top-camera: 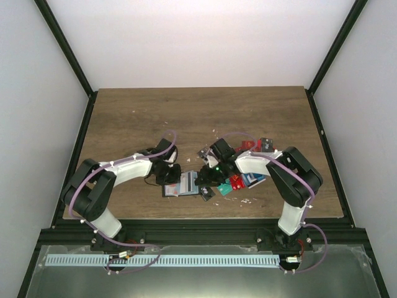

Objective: Put the credit cards into the card holder
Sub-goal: Pick up the card holder from the center of the board.

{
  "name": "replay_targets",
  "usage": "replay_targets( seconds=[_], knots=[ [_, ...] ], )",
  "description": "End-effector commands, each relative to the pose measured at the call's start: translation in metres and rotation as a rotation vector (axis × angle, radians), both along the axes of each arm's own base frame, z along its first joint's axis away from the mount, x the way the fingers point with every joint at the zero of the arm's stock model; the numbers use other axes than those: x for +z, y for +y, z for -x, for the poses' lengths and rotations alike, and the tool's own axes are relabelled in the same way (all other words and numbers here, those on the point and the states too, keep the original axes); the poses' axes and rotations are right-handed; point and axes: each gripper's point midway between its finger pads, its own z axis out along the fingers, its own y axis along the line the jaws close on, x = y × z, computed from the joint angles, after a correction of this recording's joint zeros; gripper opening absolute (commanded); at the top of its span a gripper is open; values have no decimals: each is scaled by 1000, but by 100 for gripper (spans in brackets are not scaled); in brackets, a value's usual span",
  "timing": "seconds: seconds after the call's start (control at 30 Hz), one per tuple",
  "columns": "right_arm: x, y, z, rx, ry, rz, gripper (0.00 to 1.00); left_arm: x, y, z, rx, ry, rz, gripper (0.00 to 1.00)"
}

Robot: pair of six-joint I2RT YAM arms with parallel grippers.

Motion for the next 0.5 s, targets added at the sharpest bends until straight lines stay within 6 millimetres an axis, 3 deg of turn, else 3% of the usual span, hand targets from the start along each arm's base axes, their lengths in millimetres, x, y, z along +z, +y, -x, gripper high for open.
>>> replay_targets(
  seconds=[0.0, 0.27, 0.47],
  knots=[
    [25, 22, 8, 45, 28, -202, 36, -20, 7, 13, -19, 42, -40, 4],
    [67, 35, 7, 61, -2, -345, 16, -19, 4, 16, -15, 42, -5, 4],
    [83, 44, 2, 85, -10, -391, 18, -1, -2, 11, -7, 4, 39, 4]
  ],
)
